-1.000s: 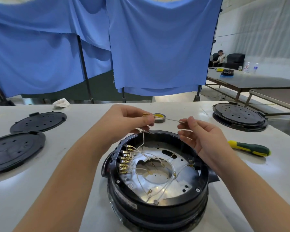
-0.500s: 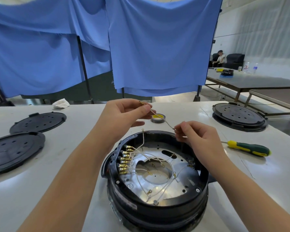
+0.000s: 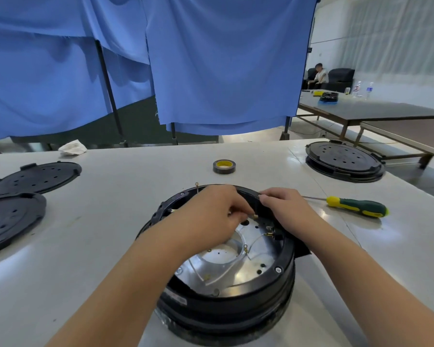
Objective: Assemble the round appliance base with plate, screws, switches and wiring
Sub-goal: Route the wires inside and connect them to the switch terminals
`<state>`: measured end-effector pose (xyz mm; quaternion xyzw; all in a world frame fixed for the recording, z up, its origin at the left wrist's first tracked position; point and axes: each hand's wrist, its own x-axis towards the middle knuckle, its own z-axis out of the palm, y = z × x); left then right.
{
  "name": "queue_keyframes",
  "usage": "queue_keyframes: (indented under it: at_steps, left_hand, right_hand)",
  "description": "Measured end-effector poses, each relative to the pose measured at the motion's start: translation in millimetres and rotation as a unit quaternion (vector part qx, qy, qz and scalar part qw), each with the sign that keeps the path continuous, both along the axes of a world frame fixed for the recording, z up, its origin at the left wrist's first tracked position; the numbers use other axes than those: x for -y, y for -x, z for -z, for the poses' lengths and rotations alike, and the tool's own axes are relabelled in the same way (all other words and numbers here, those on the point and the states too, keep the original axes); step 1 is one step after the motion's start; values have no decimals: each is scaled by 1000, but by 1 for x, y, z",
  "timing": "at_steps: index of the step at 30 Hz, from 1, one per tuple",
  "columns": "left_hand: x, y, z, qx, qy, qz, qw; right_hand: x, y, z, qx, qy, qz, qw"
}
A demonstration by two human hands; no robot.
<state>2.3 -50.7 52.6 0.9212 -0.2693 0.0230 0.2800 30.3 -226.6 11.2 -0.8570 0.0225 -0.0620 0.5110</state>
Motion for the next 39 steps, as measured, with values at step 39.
queue_keyframes:
  at_steps: [39]
  left_hand:
    - [24,4,15,-15,7,15,1000]
  right_hand:
    - [-5,-7,8,30,-48,-25,998]
